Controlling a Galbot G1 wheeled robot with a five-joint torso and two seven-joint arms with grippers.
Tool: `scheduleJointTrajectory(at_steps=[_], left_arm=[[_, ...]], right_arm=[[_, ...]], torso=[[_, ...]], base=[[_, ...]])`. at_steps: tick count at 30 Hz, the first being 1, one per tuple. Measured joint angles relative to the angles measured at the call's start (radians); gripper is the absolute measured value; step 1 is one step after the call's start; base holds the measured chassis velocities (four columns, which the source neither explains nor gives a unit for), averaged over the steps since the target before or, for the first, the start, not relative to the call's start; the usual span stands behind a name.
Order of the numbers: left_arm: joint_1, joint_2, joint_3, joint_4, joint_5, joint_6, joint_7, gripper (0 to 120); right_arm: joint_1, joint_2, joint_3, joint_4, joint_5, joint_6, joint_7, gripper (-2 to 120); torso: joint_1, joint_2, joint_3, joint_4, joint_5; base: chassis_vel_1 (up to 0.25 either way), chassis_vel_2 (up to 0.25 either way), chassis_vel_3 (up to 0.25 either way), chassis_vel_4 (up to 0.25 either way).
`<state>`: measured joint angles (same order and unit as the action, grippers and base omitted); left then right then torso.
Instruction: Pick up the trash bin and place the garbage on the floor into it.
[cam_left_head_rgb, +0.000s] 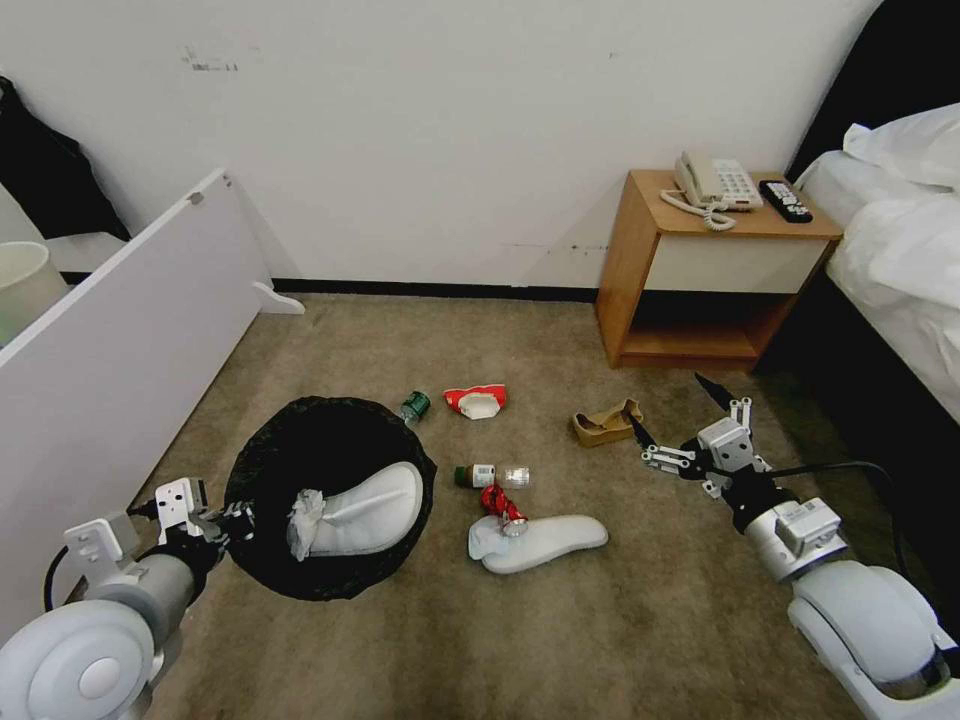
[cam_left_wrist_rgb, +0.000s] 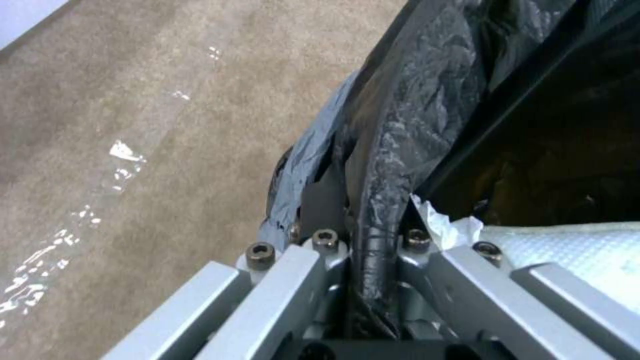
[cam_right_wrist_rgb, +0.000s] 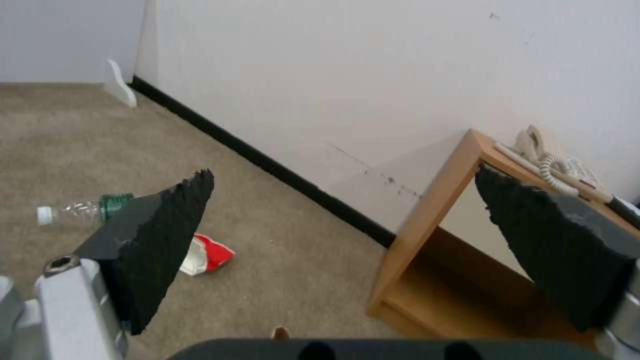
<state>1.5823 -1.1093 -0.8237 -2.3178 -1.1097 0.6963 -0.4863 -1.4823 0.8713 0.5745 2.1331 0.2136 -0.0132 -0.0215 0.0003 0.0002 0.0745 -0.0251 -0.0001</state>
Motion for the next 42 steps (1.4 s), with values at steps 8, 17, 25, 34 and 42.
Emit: scheduleJointTrajectory(at_steps=[8, 17, 25, 34, 42], left_arm=[[0.003, -0.006, -0.004, -0.002, 0.004, -0.001, 0.0, 1], [0.005, -0.011, -0.005, -0.002, 0.007, -0.002, 0.001, 1], [0.005, -0.013, -0.006, -0.002, 0.008, -0.003, 0.002, 1], [0.013, -0.021, -0.024, -0.001, 0.035, -0.003, 0.008, 1], [0.017, -0.045, -0.042, 0.007, 0.06, -0.007, 0.016, 1]], right_arm=[[-0.003, 0.0, -0.002, 0.001, 0.019, 0.019, -0.013, 100], [0.0, 0.0, -0.008, 0.003, 0.021, 0.011, -0.014, 100], [-0.005, -0.004, -0.021, -0.016, 0.023, 0.061, -0.028, 100], [0.056, -0.034, -0.109, -0.03, 0.078, 0.019, -0.028, 100], [0.134, -0.066, -0.186, -0.083, 0.187, -0.022, -0.028, 100]], torso=[[0.0, 0.0, 0.0, 0.0001, 0.0001], [0.0, 0.0, 0.0, 0.0001, 0.0001], [0.0, 0.0, 0.0, 0.0001, 0.0001], [0.0, 0.0, 0.0, 0.0001, 0.0001], [0.0, 0.0, 0.0, 0.0, -0.0001]], base=[[-0.085, 0.085, 0.086, -0.073], [-0.091, 0.088, 0.076, -0.1], [-0.127, 0.121, 0.135, -0.116], [-0.019, 0.024, 0.009, -0.012], [0.0, 0.0, 0.0, 0.0]])
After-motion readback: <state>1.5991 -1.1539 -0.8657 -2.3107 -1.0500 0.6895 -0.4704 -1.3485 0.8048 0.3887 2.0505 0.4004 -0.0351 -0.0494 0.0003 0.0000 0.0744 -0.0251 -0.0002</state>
